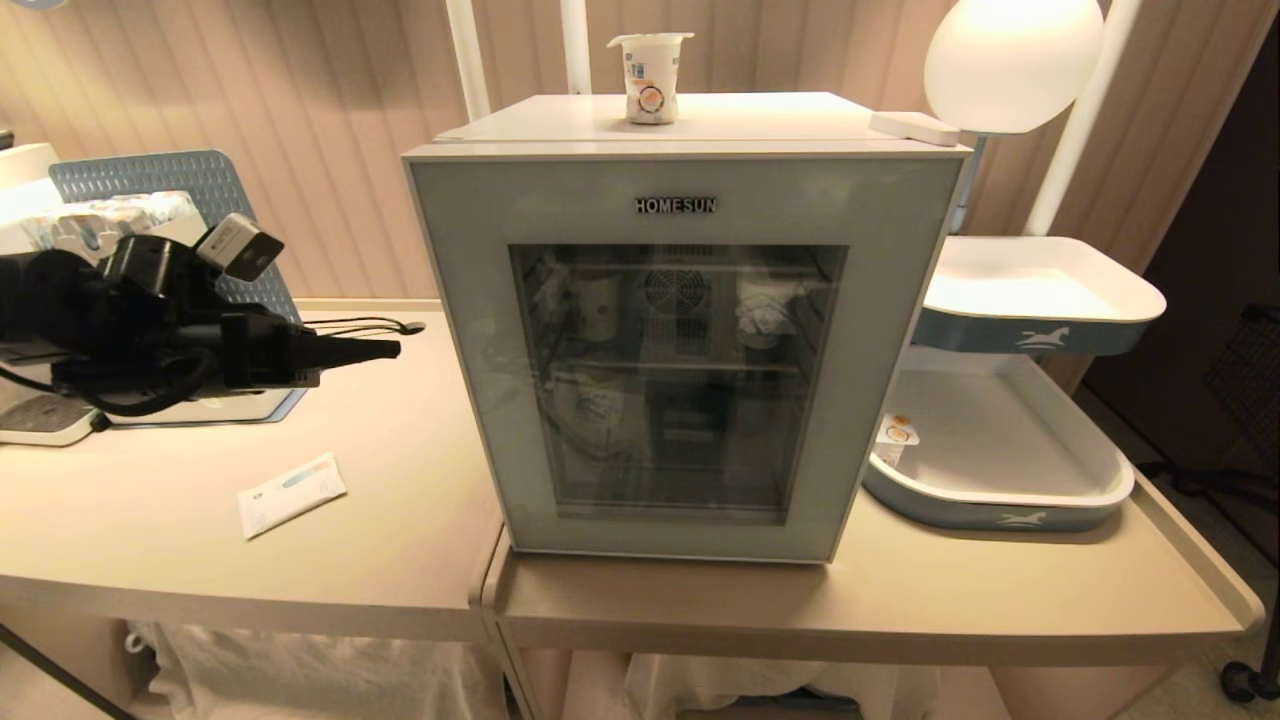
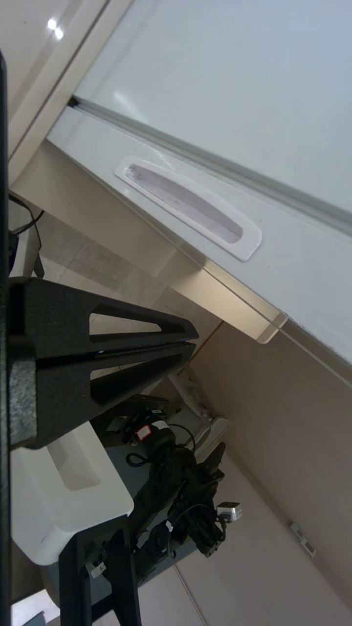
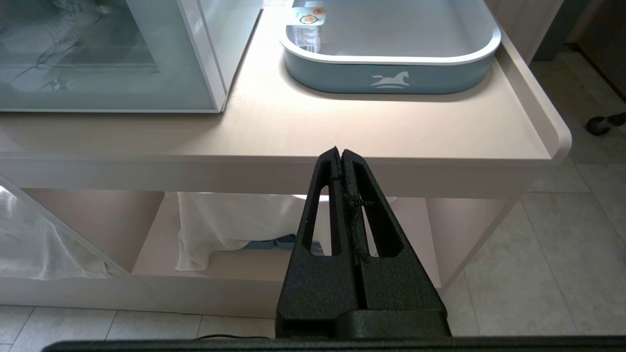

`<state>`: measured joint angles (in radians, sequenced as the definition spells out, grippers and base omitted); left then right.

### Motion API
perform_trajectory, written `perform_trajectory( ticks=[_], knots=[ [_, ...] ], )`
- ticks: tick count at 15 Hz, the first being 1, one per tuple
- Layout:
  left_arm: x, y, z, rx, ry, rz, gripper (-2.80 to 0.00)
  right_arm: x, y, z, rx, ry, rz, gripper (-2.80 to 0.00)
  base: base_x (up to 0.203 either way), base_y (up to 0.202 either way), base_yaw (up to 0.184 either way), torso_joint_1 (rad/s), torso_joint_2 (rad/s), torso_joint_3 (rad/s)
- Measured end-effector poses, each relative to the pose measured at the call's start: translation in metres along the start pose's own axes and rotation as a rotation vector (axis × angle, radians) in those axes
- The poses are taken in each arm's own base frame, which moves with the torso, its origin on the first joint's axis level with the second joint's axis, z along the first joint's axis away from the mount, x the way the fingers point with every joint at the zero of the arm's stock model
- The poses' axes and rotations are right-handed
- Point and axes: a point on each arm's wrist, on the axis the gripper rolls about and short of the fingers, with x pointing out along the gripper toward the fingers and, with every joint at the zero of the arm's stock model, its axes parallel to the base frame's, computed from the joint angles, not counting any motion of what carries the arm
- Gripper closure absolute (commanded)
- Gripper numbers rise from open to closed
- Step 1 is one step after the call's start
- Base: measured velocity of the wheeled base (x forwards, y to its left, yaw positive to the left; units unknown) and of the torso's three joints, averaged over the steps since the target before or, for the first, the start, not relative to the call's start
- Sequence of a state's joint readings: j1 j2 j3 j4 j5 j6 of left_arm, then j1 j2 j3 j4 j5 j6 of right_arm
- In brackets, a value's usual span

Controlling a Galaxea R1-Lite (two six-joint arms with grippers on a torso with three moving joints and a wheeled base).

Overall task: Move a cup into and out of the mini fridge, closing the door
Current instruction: Open the freezer door

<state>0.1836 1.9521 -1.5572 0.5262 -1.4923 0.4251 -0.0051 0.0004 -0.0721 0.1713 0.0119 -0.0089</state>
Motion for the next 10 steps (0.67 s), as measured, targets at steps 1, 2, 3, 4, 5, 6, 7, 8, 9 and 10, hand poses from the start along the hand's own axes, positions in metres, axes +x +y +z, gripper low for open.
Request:
perform_trajectory(
  ticks=[1, 2, 3, 4, 5, 6, 7, 8, 9, 10],
  knots=[
    [0.003, 0.0, -0.002, -0.011, 0.01, 0.005, 0.0, 0.0, 0.0, 0.0, 0.0, 0.0, 0.0, 0.0, 0.0, 0.0, 0.0, 0.0, 0.0, 0.0],
    [0.004, 0.0, -0.003, -0.019, 0.015, 0.011, 0.0, 0.0, 0.0, 0.0, 0.0, 0.001, 0.0, 0.0, 0.0, 0.0, 0.0, 0.0, 0.0, 0.0],
    [0.005, 0.0, -0.005, -0.021, 0.022, 0.016, -2.8, 0.0, 0.0, 0.0, 0.0, 0.001, 0.0, 0.0, 0.0, 0.0, 0.0, 0.0, 0.0, 0.0],
    [0.007, 0.001, -0.008, -0.021, 0.03, 0.023, -2.8, 0.0, 0.0, 0.0, 0.0, 0.001, 0.0, 0.0, 0.0, 0.0, 0.0, 0.0, 0.0, 0.0],
    [0.008, 0.002, -0.01, -0.009, 0.045, 0.045, -2.8, 0.0, 0.0, 0.0, 0.0, 0.001, 0.0, 0.0, 0.0, 0.0, 0.0, 0.0, 0.0, 0.0],
    [0.01, 0.004, -0.011, -0.004, 0.056, 0.06, -2.8, 0.0, 0.0, 0.0, 0.0, 0.001, 0.0, 0.0, 0.0, 0.0, 0.0, 0.0, 0.0, 0.0],
    [0.011, 0.006, -0.011, -0.006, 0.058, 0.061, -2.8, 0.0, 0.0, 0.0, 0.0, 0.002, 0.0, 0.0, 0.0, 0.0, 0.0, 0.0, 0.0, 0.0],
    [0.012, 0.008, -0.011, -0.002, 0.059, 0.06, -2.8, 0.0, 0.0, 0.0, 0.0, 0.001, 0.0, 0.0, 0.0, 0.0, 0.0, 0.0, 0.0, 0.0],
    [0.014, 0.011, -0.011, 0.003, 0.061, 0.056, -2.8, 0.0, 0.0, 0.0, 0.0, 0.002, 0.0, 0.0, 0.0, 0.0, 0.0, 0.0, 0.0, 0.0],
    [0.017, 0.014, -0.01, 0.022, 0.063, 0.051, -2.8, 0.0, 0.0, 0.0, 0.0, 0.001, 0.0, 0.0, 0.0, 0.0, 0.0, 0.0, 0.0, 0.0]
  ],
)
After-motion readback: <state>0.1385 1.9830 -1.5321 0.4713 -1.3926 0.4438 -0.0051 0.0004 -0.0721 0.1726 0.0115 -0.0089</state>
